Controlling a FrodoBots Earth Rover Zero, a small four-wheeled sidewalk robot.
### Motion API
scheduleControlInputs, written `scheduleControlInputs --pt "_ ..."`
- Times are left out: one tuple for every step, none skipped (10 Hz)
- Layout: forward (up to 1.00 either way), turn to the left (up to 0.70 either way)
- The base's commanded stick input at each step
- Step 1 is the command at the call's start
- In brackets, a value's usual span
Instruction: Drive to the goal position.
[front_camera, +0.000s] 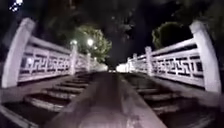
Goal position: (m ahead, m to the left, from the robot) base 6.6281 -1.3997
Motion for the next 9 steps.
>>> scheduleControlInputs --pt "0.45 0.0" --pt "0.45 0.0" --pt "0.45 0.0" --pt "0.45 0.0" --pt "0.45 0.0" --pt "0.45 0.14" --pt "0.45 0.27" --pt "0.45 0.27" --pt "0.45 0.27"
